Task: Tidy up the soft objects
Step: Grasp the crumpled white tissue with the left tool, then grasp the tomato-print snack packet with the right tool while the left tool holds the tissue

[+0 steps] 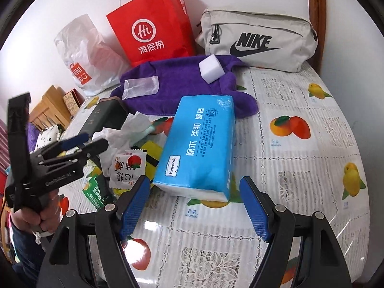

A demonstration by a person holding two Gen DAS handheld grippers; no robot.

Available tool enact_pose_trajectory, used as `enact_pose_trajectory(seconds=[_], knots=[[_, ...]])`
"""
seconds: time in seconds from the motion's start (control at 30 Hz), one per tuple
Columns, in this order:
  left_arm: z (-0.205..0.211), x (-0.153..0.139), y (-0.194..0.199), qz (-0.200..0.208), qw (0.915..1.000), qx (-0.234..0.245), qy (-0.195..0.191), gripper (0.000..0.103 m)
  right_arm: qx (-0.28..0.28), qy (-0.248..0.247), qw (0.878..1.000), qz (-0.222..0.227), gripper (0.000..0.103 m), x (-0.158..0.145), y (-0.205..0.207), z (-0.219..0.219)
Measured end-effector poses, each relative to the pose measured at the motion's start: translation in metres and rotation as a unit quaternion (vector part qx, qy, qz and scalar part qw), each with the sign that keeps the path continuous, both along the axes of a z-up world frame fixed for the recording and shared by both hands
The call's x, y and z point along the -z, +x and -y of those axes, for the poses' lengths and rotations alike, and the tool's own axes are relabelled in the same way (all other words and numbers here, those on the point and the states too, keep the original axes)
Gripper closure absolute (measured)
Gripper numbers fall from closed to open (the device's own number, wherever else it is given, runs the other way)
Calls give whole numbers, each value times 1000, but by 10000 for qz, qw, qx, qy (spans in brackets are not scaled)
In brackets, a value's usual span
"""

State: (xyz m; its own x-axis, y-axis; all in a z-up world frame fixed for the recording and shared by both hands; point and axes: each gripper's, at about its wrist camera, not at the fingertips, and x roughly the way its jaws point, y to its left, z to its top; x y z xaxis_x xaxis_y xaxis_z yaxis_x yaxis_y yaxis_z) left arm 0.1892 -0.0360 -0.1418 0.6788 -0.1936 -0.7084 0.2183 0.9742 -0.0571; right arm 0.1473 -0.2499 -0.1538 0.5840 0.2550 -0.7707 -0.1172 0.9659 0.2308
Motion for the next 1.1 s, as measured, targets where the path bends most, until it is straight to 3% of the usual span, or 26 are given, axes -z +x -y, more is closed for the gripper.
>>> enact_pose_trajectory(seconds=[0.1,0.23,0.47,0.6,0.83,1.1], knots=[[12,-1,8,35,9997,195,127,37,-45,107,9999,1,27,3,4,1],[23,13,23,-199,9988,236,369,47,-109,61,9999,-88,27,10,7,0],[26,33,36,-455,9972,184,571,77,-8,96,9997,-222,27,21,12,9],[23,28,32,-398,9975,250,537,82,1,61,9997,-254,27,23,13,8],[2,-4,15,-91,9995,315,3,82,-67,31,9999,-121,27,15,10,0],[-36,-10,-3,44,9999,-52,-91,82,-418,66,9991,-26,27,9,6,-32]])
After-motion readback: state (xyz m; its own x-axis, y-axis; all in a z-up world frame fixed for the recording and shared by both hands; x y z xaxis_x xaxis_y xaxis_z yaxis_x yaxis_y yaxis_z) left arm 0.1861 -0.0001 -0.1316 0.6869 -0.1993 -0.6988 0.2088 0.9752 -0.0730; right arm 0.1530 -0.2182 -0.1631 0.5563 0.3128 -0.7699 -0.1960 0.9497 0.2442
